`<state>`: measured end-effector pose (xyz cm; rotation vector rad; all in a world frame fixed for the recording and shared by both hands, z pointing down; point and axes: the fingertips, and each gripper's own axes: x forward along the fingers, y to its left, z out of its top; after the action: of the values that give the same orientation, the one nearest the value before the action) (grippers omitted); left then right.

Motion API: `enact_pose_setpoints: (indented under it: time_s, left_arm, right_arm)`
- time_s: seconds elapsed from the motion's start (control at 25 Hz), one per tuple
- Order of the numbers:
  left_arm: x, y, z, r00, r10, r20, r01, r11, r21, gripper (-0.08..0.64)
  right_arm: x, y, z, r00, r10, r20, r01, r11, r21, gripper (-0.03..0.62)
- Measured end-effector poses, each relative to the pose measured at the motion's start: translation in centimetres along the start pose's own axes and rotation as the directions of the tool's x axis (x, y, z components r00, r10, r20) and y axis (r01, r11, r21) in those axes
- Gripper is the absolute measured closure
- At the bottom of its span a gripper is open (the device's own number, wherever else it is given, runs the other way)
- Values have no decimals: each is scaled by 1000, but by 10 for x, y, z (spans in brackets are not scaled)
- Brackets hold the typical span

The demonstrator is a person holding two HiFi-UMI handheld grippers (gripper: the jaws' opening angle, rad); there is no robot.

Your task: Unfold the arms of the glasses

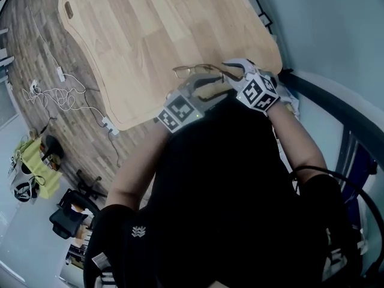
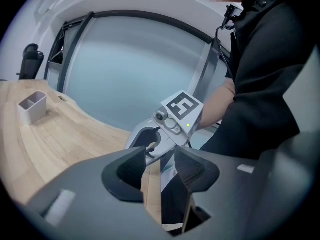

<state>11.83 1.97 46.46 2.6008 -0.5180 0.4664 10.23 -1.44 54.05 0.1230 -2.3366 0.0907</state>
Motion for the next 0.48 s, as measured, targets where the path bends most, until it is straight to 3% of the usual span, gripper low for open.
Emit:
enact_pose_setpoints:
  time_s: [0.2,0.28,0.4,0.48]
  left_arm:
    - [-34,31,-4,996,91,-5,-91,994,-56,371]
    - [-49,47,-11,988,152,-17,-153,985,-73,371]
    - [-64,79,-24,964,263,-31,-265,959,-99,383]
    - [-65,102,-33,935,348,-74,-354,930,-100,385]
  right_arm:
    - [8,-27,5,1000,11,-23,-12,998,-67,508]
    - [13,-49,11,999,-35,-23,32,996,-83,508]
    - [20,-76,12,987,-142,-68,134,984,-119,509]
    - [18,-73,8,985,-152,-81,144,985,-90,508]
